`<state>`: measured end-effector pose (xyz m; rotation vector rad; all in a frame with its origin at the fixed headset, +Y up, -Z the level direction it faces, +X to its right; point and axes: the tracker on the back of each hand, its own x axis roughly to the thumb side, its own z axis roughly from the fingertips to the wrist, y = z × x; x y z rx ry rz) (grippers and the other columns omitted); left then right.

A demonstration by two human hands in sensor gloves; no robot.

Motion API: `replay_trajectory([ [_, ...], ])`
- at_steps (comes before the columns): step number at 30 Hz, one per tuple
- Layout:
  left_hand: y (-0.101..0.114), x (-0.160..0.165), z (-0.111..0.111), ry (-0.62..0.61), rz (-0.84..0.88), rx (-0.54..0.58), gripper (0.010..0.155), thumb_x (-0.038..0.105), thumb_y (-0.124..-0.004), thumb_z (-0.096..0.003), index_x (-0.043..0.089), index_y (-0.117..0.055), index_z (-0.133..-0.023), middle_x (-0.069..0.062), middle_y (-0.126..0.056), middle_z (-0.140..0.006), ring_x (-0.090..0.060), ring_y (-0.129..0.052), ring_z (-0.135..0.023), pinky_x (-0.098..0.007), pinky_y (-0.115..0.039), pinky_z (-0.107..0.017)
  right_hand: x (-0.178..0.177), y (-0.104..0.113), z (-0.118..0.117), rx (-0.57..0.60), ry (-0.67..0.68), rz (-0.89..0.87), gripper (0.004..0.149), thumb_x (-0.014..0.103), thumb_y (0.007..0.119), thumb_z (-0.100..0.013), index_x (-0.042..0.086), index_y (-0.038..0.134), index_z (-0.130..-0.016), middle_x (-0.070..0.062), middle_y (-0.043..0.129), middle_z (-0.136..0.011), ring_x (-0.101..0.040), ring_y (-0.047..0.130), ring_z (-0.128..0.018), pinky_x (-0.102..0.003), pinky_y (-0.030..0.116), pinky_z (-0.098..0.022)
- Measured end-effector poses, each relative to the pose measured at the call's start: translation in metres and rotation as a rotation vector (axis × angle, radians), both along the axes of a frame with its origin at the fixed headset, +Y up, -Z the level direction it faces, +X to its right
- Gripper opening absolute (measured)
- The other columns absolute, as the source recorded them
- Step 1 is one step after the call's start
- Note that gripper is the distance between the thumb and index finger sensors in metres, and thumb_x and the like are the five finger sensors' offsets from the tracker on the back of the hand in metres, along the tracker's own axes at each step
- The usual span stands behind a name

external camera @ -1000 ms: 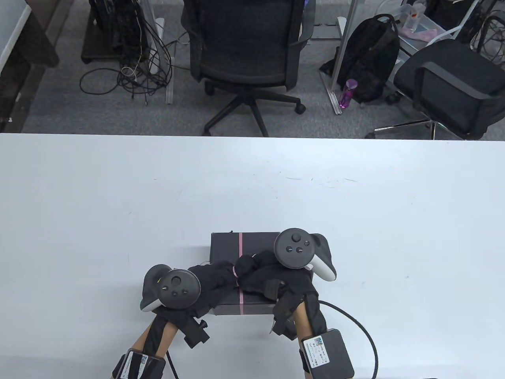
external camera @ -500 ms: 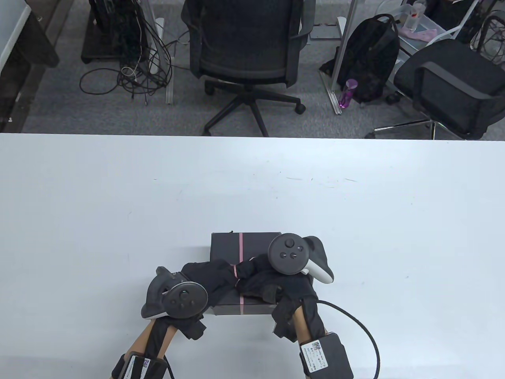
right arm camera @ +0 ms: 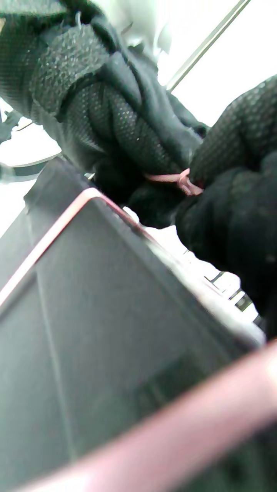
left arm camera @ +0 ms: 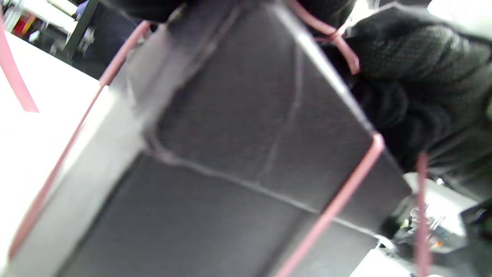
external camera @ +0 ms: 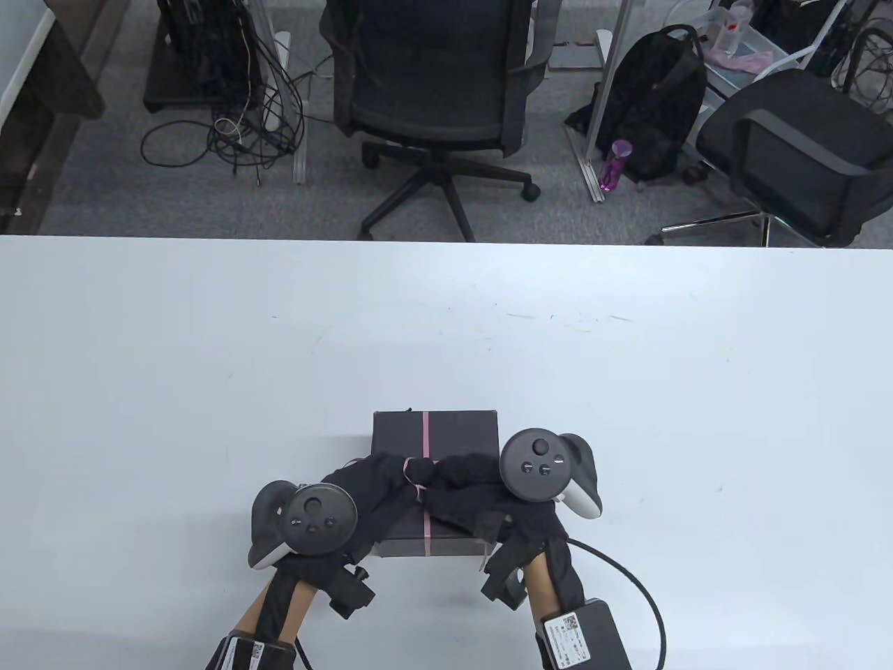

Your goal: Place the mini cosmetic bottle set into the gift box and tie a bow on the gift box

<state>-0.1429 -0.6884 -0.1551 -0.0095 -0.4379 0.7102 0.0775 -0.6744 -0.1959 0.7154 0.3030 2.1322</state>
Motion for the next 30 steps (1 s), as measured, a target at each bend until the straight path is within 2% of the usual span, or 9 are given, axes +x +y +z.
replay_trajectory([
  [4, -0.006, -0.014, -0.002, -0.074, 0.157, -0.073, 0.036, 0.046, -0.062, -0.0591, 0.040, -0.067, -0.094, 0.003, -0.074, -0.099, -0.007, -0.085, -0.058, -0.037, -0.082, -0.047, 0.007, -0.002, 0.010, 0.068, -0.068, -0.079, 0.034, 0.034, 0.082, -0.055, 0.009, 0.092, -0.076, -0.003, 0.093, -0.052, -0.007, 0.089, -0.025, -0.024, 0.081, -0.017],
  [8, -0.010, -0.024, -0.004, -0.090, 0.329, -0.169, 0.036, 0.044, -0.063, -0.0607, 0.032, -0.068, -0.095, -0.007, -0.062, -0.111, -0.020, -0.085, -0.075, -0.047, -0.079, -0.057, 0.012, 0.000, 0.014, 0.079, -0.103, -0.128, 0.033, 0.033, 0.081, -0.056, 0.010, 0.091, -0.078, -0.010, 0.091, -0.061, -0.013, 0.091, -0.033, -0.029, 0.084, -0.023],
  [11, -0.008, -0.025, -0.005, -0.066, 0.300, -0.143, 0.037, 0.045, -0.063, -0.0605, 0.029, -0.070, -0.093, -0.011, -0.057, -0.114, -0.022, -0.083, -0.082, -0.049, -0.077, -0.060, 0.013, 0.008, 0.019, 0.097, -0.096, -0.125, 0.033, 0.032, 0.081, -0.056, 0.010, 0.091, -0.079, -0.027, 0.077, -0.087, -0.032, 0.086, -0.058, -0.044, 0.081, -0.040],
  [15, -0.002, -0.027, -0.003, -0.002, 0.277, -0.106, 0.037, 0.045, -0.063, -0.0603, 0.027, -0.073, -0.091, -0.013, -0.058, -0.114, -0.027, -0.083, -0.084, -0.052, -0.077, -0.061, 0.020, 0.023, 0.028, 0.239, -0.228, -0.001, 0.037, 0.030, 0.081, -0.057, -0.001, 0.090, -0.075, -0.037, 0.063, -0.102, -0.058, 0.069, -0.080, -0.065, 0.069, -0.053],
  [18, 0.000, -0.030, -0.002, 0.032, 0.234, -0.094, 0.037, 0.046, -0.063, -0.0604, 0.026, -0.075, -0.089, -0.013, -0.060, -0.113, -0.028, -0.084, -0.084, -0.053, -0.077, -0.061, 0.025, 0.028, 0.029, 0.314, -0.292, 0.098, 0.038, 0.028, 0.079, -0.057, -0.005, 0.090, -0.073, -0.039, 0.061, -0.103, -0.066, 0.057, -0.086, -0.072, 0.061, -0.056],
  [20, 0.000, -0.032, -0.002, 0.053, 0.205, -0.084, 0.036, 0.046, -0.062, -0.0606, 0.025, -0.076, -0.087, -0.013, -0.060, -0.112, -0.028, -0.084, -0.083, -0.053, -0.076, -0.061, 0.028, 0.029, 0.029, 0.321, -0.310, 0.108, 0.038, 0.028, 0.080, -0.057, -0.006, 0.090, -0.071, -0.040, 0.060, -0.103, -0.068, 0.054, -0.086, -0.074, 0.059, -0.057],
  [30, 0.002, -0.038, -0.002, 0.141, 0.158, -0.040, 0.036, 0.045, -0.061, -0.0614, 0.021, -0.080, -0.079, -0.012, -0.067, -0.107, -0.031, -0.086, -0.080, -0.056, -0.075, -0.061, 0.046, 0.025, 0.022, 0.272, -0.355, 0.099, 0.037, 0.029, 0.083, -0.055, -0.006, 0.092, -0.063, -0.038, 0.065, -0.100, -0.066, 0.058, -0.086, -0.074, 0.061, -0.056],
])
